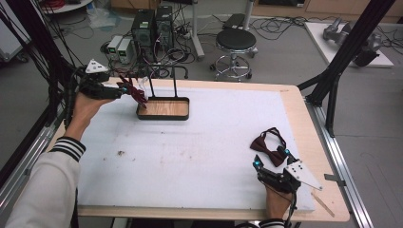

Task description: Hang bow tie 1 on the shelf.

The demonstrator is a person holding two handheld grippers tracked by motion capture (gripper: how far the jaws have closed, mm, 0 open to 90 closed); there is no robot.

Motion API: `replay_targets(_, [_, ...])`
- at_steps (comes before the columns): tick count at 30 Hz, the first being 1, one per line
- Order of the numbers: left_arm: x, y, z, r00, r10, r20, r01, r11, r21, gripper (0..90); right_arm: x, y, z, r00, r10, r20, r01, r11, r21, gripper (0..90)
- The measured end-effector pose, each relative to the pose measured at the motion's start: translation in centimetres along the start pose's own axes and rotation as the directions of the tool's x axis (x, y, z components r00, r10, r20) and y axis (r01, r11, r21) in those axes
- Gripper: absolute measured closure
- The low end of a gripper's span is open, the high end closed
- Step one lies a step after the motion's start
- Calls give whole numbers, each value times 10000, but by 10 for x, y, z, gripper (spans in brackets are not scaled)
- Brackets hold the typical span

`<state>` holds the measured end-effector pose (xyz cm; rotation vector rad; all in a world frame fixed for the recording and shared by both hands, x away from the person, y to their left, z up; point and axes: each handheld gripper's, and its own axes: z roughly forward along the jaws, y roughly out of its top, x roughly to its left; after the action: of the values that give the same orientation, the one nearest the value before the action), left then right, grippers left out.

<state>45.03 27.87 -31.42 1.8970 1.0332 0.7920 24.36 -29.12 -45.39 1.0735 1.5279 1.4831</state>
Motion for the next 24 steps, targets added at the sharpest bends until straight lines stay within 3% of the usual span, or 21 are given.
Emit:
replay_targets(2, [-4,-2,-6,10000,11,62,-10,10000,-56,185,0,0,0,10000,3,34,-4,10000,12,100])
replay_targets(4, [-9,-4,-13,9993,282,257,-281,9996,-77,185,0,0,0,10000,64,61,-64,9999,80,100])
replay_targets(10, [-21,-8,-38,9946,534,891,-444,9940,-999,185,1,0,0,10000,25,75,-25,10000,-7,100])
replay_targets(14, [-29,-19,-51,9885,652,1365,-473,9903,-1306,185,1,0,0,9999,-23,132,23,10000,23,100])
replay_targets(18, [-37,-31,-64,9824,599,1771,-254,9813,-1908,185,1,0,1,9999,22,148,-23,9999,102,100])
replay_targets(21, [-44,-48,-74,9775,578,2031,-72,9704,-2414,185,1,1,1,9998,91,178,-94,9998,177,99])
replay_targets(24, [-50,-66,-83,9764,511,2100,79,9626,-2707,177,0,1,2,9998,87,202,-90,9999,147,99])
